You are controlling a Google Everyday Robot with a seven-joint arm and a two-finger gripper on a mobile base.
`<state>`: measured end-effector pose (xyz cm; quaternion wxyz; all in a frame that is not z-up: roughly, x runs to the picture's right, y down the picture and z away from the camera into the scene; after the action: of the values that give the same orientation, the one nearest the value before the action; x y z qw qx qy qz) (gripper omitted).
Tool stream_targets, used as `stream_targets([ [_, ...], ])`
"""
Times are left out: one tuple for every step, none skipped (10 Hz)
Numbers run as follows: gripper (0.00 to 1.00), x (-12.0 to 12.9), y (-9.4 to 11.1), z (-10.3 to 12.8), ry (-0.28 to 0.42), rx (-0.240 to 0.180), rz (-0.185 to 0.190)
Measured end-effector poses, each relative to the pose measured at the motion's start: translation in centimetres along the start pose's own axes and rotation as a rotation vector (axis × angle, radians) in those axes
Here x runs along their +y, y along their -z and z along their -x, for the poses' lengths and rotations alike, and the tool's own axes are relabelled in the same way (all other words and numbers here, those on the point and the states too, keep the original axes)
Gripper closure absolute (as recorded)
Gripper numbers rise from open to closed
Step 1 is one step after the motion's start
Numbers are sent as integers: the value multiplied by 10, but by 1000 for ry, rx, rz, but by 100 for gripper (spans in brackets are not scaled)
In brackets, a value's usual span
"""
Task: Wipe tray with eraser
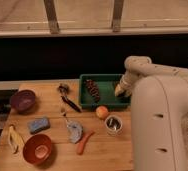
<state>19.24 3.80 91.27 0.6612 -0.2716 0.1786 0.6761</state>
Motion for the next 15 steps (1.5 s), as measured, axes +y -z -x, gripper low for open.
stream_targets([
  [100, 8, -7, 8, 10, 3, -6],
  [100, 17, -13, 12, 21, 12, -7],
  [100, 25, -19, 18, 33, 14, -9],
  [100, 32, -21, 22, 49, 14, -10],
  [100, 42, -23, 27, 80, 11, -5],
  [100, 51, -23, 27, 100, 15, -1],
  [100, 56, -23, 24, 110, 20, 0],
  [100, 60, -19, 15, 119, 25, -2],
  [100, 60, -14, 6, 117, 25, -7],
  [100, 55, -7, -4, 109, 15, -20],
  [100, 45, 1, -15, 94, 1, -31],
  [100, 32, 9, -24, 75, -12, -45],
  [100, 16, 15, -31, 48, -25, -51],
  [100, 5, 17, -32, 26, -33, -49],
  [100, -3, 17, -27, 15, -40, -43],
])
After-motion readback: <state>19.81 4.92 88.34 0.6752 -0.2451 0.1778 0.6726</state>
